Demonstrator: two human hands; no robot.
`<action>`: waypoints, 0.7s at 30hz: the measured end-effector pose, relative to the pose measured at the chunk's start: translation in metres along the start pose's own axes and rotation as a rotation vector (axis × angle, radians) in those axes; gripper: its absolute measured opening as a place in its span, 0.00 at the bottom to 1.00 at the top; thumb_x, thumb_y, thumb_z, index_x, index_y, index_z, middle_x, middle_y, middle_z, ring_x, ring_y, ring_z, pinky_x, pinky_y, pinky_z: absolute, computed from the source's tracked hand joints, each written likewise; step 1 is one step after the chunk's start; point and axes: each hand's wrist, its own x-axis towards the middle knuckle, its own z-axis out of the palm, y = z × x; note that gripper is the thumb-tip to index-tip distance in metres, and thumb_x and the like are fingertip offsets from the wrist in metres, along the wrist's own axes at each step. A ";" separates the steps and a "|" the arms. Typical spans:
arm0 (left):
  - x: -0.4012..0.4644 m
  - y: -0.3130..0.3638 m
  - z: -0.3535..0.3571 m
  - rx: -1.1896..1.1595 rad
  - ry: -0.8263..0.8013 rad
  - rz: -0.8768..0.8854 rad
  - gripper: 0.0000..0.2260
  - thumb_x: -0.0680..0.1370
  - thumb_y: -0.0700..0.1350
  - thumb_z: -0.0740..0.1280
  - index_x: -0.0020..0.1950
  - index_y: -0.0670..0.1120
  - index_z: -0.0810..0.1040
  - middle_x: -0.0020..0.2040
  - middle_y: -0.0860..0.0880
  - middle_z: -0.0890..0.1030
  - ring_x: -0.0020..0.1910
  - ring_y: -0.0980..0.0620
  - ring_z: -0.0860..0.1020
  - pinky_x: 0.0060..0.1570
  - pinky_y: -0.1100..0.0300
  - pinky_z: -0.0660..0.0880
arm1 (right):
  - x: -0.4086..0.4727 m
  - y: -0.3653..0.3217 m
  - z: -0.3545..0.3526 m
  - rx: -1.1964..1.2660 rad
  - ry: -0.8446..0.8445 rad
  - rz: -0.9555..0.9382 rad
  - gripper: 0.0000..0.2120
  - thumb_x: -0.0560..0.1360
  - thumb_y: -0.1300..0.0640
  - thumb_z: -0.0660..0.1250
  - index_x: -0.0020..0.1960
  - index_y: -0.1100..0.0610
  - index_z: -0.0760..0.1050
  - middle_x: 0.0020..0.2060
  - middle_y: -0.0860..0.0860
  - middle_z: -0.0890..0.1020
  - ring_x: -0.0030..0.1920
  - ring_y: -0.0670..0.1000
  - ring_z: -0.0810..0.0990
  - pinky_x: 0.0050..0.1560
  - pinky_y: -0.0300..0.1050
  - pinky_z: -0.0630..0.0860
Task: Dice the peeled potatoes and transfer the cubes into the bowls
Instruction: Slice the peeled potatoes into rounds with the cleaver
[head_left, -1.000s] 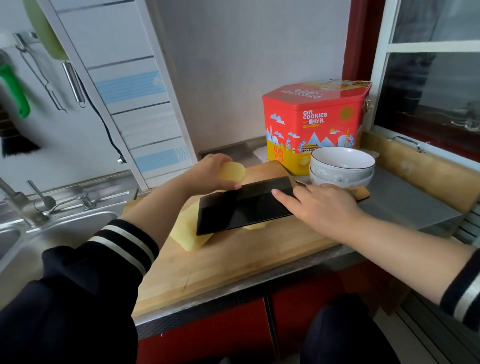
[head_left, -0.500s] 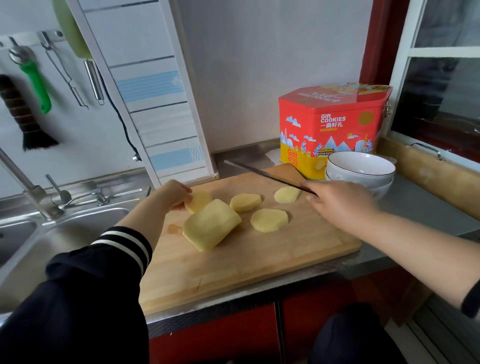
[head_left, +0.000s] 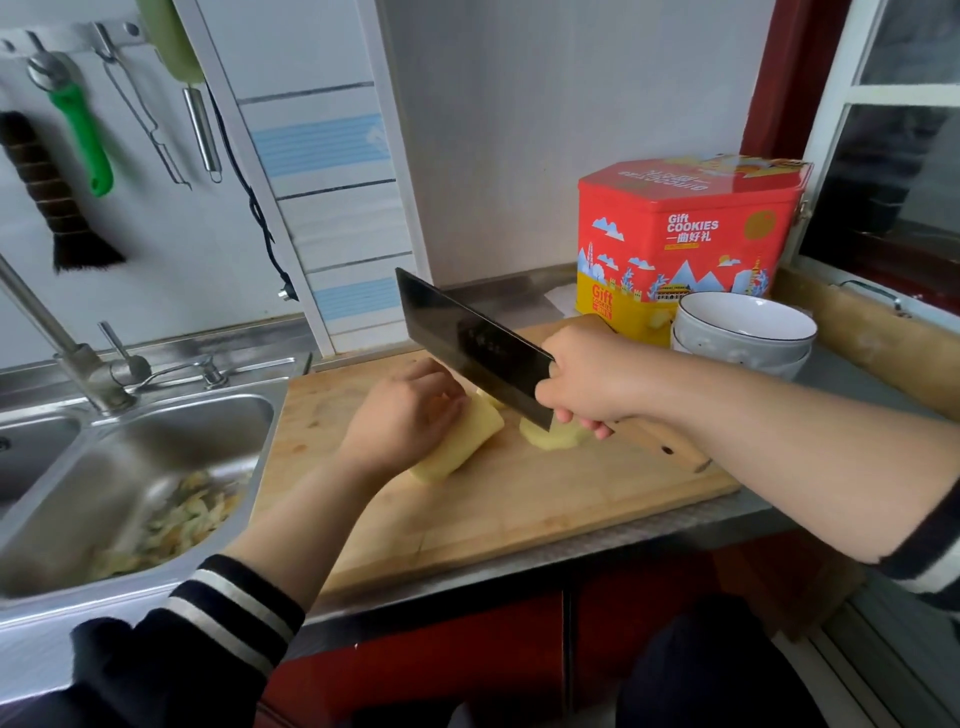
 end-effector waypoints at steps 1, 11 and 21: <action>0.000 0.000 0.001 0.012 0.018 0.006 0.07 0.76 0.45 0.68 0.46 0.43 0.83 0.48 0.47 0.81 0.42 0.46 0.78 0.41 0.59 0.72 | -0.002 -0.005 0.001 -0.017 -0.008 0.013 0.13 0.79 0.61 0.61 0.36 0.60 0.71 0.20 0.48 0.75 0.18 0.46 0.70 0.25 0.38 0.72; 0.001 -0.001 0.006 -0.011 0.044 -0.008 0.04 0.77 0.40 0.69 0.50 0.43 0.82 0.50 0.45 0.80 0.46 0.43 0.78 0.45 0.53 0.76 | -0.013 -0.030 0.003 -0.119 -0.031 0.076 0.13 0.79 0.62 0.61 0.35 0.62 0.72 0.25 0.52 0.74 0.22 0.48 0.70 0.24 0.38 0.73; -0.001 0.001 0.010 -0.047 0.096 -0.009 0.03 0.76 0.38 0.70 0.48 0.42 0.83 0.48 0.46 0.80 0.45 0.45 0.77 0.43 0.55 0.74 | -0.016 -0.035 -0.003 -0.163 -0.089 0.086 0.10 0.78 0.64 0.59 0.38 0.62 0.68 0.28 0.59 0.74 0.26 0.55 0.73 0.29 0.43 0.76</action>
